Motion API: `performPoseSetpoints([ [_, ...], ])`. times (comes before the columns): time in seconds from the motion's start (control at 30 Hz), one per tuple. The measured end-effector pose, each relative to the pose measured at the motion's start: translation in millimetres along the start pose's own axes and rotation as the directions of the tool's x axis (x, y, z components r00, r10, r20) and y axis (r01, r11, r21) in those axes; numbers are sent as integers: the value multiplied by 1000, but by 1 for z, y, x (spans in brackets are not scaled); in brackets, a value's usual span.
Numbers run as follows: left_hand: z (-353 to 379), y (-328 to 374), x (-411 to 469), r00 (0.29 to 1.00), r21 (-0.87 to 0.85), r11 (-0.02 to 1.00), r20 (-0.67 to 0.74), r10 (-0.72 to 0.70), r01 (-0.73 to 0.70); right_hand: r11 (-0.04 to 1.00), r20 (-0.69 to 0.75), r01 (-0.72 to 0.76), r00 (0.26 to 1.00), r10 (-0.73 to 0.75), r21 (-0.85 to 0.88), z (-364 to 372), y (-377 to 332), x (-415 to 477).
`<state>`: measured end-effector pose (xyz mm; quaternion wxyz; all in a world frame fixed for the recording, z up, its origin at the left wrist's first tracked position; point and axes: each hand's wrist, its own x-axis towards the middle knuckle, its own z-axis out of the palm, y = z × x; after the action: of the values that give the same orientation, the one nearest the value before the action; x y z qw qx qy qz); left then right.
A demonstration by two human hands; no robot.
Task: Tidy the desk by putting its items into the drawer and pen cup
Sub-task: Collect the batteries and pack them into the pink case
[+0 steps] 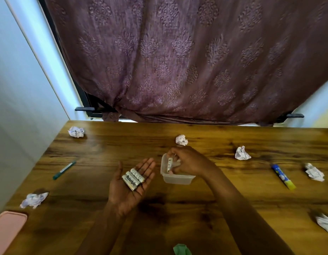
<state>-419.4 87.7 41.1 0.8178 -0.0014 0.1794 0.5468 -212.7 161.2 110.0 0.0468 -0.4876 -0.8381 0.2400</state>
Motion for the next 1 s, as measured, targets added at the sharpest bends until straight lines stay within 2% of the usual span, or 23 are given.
performPoseSetpoints([
  [0.13, -7, 7, 6, 998, -11, 1000, 58, -24, 25, 985, -44, 5, 999, 3, 174, 0, 3, 2],
  [0.2, -8, 6, 9, 995, 5, 999, 97, -32, 32, 966, -135, -2, 990, 38, 258, -5, 4, -4],
  [0.3, -7, 4, 12, 995, 5, 999, 81, -49, 49, 938, -328, 24, 940, 96, 345, -13, 3, -12],
  [0.37, -5, 3, 15, 997, -11, 999, 58, -48, 49, 934, -377, 65, 923, 78, 352, -15, -4, -15],
  [0.5, 1, -1, 19, 999, 44, 998, -6, -38, 39, 958, -303, 195, 945, -126, 210, -12, -26, -15],
  [0.57, 6, -2, 18, 998, 77, 995, 1, -60, 60, 951, -188, 301, 941, -282, 77, -8, -34, -10],
  [0.63, 11, -2, 16, 998, 110, 992, 13, -59, 57, 926, -42, 377, 925, -378, -28, -2, -40, -2],
  [0.77, 12, -5, 17, 999, 121, 992, -26, -41, 44, 883, 92, 410, 912, -400, -226, 4, -46, 13],
  [0.87, 13, -6, 18, 998, 126, 990, -38, -52, 56, 879, 119, 407, 913, -390, -248, 3, -46, 16],
  [0.93, 17, -6, 16, 997, 88, 993, 17, -79, 77, 900, 66, 384, 923, -378, -205, -2, -45, 12],
  [1.0, 14, -4, 16, 996, 93, 993, 36, -77, 73, 943, -62, 308, 946, -317, -123, -14, -38, 3],
])
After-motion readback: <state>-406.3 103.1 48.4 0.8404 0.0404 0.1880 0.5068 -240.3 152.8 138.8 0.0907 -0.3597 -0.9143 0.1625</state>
